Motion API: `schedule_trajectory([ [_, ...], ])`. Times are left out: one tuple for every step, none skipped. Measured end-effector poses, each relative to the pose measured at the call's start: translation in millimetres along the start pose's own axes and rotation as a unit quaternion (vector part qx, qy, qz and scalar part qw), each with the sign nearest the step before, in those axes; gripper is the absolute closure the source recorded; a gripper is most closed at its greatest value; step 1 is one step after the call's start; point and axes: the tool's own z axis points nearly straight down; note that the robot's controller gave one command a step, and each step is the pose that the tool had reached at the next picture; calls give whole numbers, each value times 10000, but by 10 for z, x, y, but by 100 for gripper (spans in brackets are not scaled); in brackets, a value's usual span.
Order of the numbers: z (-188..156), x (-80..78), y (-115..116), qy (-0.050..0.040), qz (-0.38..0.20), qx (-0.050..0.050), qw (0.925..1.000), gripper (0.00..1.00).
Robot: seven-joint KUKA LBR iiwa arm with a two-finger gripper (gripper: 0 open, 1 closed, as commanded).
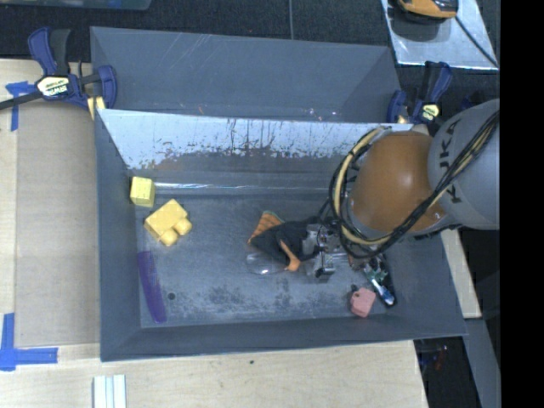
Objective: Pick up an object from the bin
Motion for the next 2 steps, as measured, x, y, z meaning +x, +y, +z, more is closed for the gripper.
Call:
schedule_trajectory([
  [-238, 10, 2, 30, 2, -3, 10000, 100],
  [-437, -19, -3, -13, 10, 1, 10000, 100],
])
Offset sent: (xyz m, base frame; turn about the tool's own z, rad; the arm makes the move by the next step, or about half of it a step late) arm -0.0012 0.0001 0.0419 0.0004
